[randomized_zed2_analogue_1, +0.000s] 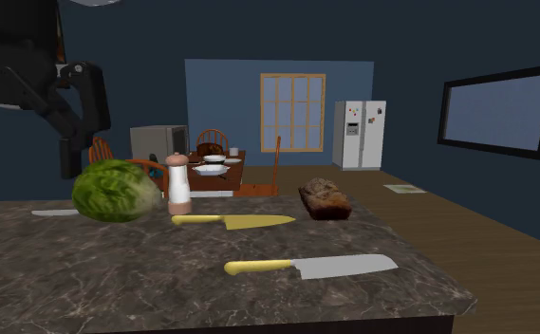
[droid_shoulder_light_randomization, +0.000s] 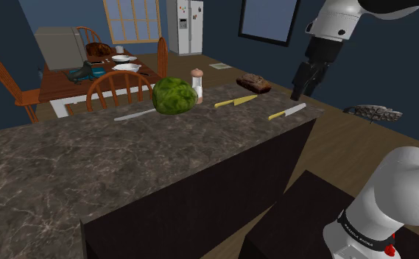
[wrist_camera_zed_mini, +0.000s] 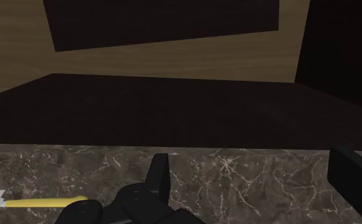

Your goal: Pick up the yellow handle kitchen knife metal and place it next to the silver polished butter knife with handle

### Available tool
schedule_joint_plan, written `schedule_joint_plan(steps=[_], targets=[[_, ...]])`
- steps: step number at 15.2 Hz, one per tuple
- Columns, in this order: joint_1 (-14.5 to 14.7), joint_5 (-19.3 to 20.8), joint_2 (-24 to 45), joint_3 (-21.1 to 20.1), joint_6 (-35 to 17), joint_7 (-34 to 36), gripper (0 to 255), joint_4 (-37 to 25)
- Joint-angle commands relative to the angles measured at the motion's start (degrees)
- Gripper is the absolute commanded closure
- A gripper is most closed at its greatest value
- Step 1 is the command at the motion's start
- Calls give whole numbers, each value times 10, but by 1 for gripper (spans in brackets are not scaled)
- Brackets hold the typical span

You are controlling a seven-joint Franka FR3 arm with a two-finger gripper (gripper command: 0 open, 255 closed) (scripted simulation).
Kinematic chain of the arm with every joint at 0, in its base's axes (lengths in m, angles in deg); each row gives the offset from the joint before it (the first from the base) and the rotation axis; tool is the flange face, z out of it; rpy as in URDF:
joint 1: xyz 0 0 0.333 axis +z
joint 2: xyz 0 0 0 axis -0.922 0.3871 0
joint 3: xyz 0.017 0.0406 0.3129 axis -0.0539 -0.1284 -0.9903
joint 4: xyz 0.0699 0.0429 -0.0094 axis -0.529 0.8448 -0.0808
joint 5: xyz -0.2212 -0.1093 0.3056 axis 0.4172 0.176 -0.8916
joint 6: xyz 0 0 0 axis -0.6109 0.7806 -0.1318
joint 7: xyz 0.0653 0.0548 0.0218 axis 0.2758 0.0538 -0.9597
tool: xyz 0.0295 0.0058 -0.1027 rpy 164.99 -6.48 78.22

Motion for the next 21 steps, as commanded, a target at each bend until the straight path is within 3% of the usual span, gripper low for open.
schedule_joint_plan(steps=[1, 11, 21], targets=[[0, 0, 0, 0, 0, 0, 0, 0], [29, 134, -19, 161, -42, -315, 0, 76], [87, 244, 90, 341, -138, -627, 0, 43]])
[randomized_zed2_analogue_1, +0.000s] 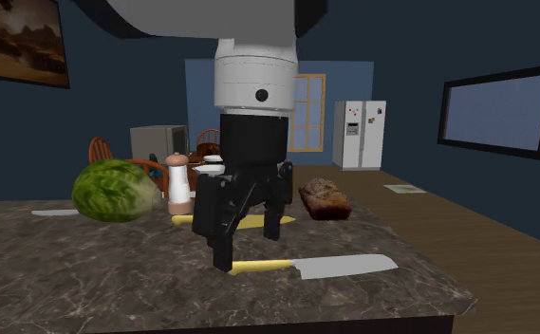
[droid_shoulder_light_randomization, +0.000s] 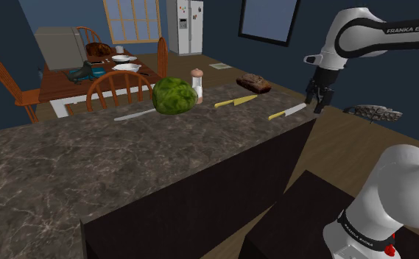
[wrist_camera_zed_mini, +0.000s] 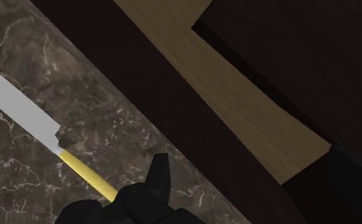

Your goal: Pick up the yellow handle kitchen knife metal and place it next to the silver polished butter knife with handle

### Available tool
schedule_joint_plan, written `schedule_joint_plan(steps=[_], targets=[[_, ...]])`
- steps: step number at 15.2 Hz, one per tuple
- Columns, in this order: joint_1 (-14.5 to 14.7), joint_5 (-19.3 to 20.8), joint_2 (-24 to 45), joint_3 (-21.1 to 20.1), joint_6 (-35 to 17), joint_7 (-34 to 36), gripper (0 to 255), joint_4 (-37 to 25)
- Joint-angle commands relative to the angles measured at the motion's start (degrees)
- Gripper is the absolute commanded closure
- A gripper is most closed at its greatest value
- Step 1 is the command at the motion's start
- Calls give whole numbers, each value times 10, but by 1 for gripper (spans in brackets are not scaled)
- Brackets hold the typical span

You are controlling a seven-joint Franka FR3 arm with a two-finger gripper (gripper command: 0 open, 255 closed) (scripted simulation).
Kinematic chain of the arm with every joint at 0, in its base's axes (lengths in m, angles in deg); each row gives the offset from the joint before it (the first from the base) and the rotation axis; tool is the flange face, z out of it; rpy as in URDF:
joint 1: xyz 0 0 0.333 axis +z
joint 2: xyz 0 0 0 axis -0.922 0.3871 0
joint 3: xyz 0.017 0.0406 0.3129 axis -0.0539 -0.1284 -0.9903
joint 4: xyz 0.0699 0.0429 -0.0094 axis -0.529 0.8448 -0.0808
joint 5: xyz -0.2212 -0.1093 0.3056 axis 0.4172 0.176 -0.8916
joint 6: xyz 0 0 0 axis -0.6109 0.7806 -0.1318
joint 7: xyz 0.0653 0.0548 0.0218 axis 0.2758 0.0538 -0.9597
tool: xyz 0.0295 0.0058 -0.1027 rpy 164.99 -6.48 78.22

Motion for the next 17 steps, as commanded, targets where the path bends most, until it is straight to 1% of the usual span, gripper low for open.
schedule_joint_plan(steps=[1, 5, 7, 9, 11, 12, 13, 14, 15, 17], targets=[[20, 14, 35, 39, -26, -67, 0, -16], [69, 20, 113, 119, -75, -195, 0, -59], [100, 10, 158, 163, -100, -263, 0, -85], [135, -12, 210, 210, -125, -336, 0, -113], [175, -52, 271, 261, -150, -419, 0, -143], [195, -81, 308, 289, -162, -466, 0, -159], [213, -121, 351, 316, -172, -518, 0, -175], [224, -171, 402, 337, -180, -578, 0, -193], [220, -209, 438, 341, -183, -620, 0, -206], [204, -221, 450, 327, -197, -629, 0, -197]])
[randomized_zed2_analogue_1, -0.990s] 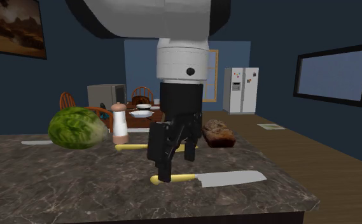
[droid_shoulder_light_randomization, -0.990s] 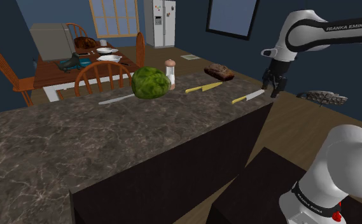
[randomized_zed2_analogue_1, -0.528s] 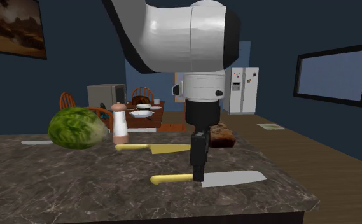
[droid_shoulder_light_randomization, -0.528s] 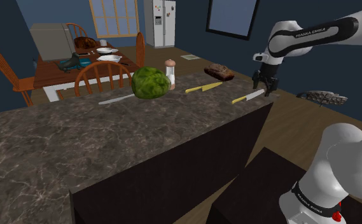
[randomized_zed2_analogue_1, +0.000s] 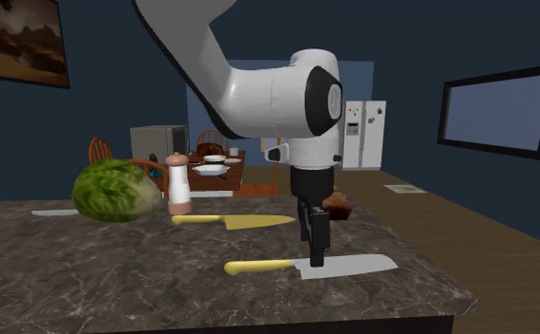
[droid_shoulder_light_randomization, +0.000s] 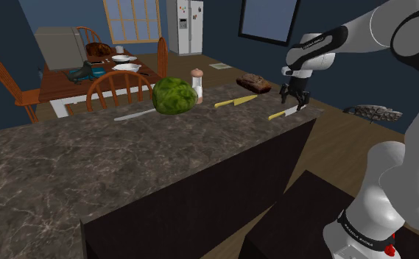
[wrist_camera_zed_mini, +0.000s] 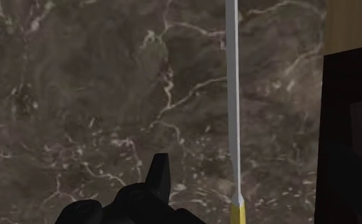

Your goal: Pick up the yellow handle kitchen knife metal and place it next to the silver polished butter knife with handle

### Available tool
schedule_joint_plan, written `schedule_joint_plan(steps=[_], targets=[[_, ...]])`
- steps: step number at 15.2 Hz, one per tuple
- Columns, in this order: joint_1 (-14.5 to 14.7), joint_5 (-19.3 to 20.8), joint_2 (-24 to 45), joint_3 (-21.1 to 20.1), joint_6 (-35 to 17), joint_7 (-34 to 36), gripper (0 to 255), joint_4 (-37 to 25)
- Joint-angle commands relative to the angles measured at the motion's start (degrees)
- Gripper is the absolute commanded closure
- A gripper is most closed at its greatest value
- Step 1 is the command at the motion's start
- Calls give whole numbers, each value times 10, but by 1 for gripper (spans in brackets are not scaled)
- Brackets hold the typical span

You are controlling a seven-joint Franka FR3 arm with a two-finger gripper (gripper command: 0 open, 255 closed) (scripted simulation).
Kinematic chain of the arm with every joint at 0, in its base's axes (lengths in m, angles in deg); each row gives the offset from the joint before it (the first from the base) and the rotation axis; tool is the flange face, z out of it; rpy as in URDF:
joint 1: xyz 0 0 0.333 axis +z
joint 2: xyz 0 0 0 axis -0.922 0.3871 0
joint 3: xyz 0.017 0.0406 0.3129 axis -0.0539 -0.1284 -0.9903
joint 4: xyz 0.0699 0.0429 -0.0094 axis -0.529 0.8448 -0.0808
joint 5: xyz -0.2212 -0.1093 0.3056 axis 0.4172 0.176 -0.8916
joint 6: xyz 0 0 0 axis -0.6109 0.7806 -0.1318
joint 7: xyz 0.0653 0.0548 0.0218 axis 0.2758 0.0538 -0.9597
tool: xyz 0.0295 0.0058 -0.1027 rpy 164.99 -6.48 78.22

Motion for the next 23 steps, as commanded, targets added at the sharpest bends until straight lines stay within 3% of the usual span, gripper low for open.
schedule_joint_plan(steps=[1, 6, 13, 14, 23], targets=[[-7, -22, 20, -3, -14, -23, 0, 4], [-23, -59, 52, -14, -45, -49, 0, 21], [-23, -59, 52, -14, -45, -49, 0, 21], [-23, -59, 52, -14, -45, -49, 255, 21], [-23, -59, 52, -14, -45, -49, 255, 21]])
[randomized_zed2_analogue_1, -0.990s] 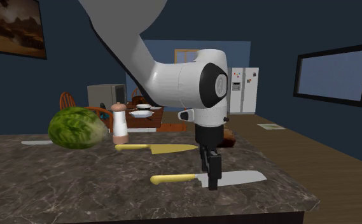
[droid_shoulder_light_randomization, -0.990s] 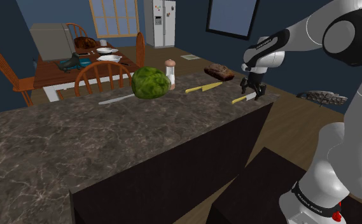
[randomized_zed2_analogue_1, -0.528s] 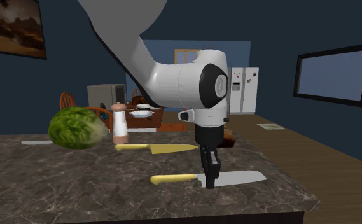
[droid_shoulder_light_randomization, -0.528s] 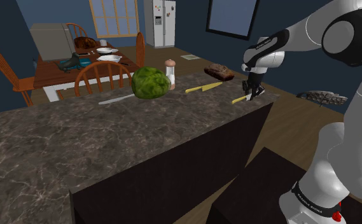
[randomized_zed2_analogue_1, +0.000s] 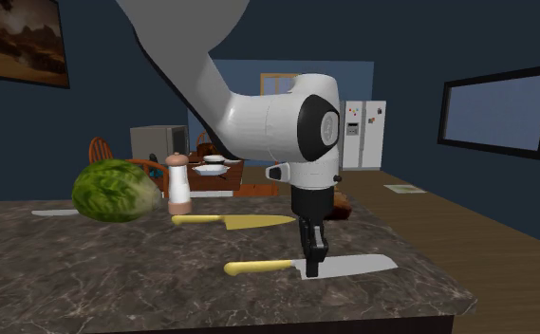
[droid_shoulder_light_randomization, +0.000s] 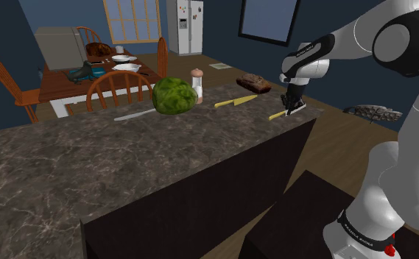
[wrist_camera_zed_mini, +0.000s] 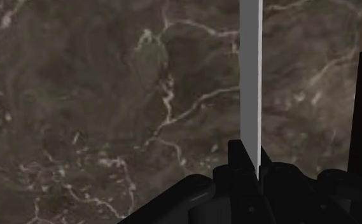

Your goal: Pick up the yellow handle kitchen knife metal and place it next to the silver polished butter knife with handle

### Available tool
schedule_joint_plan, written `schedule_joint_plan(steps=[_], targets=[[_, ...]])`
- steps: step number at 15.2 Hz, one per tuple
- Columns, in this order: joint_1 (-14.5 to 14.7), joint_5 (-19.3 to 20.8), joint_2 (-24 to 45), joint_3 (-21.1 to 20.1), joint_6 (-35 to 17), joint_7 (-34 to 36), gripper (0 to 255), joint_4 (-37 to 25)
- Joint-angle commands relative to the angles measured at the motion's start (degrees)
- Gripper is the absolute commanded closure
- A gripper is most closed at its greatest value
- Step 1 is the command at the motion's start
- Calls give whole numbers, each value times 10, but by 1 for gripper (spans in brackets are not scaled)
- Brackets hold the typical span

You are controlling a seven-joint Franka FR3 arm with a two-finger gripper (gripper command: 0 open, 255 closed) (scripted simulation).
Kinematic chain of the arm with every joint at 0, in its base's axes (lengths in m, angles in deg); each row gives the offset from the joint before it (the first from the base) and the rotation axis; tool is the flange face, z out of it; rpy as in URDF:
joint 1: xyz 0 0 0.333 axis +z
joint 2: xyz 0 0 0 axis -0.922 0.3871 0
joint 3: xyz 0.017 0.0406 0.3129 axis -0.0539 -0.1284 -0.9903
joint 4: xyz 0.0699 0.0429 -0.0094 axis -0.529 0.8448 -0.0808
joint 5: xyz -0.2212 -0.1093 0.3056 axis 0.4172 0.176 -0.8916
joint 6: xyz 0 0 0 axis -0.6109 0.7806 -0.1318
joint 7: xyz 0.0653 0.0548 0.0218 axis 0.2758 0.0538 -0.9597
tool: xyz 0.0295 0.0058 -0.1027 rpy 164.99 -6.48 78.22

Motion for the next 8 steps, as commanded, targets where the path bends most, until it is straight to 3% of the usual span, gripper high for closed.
schedule_joint_plan(steps=[1, 8], targets=[[4, 8, -7, 3, 6, 5, 255, -3], [25, 60, -54, 17, 54, 42, 255, -32]])
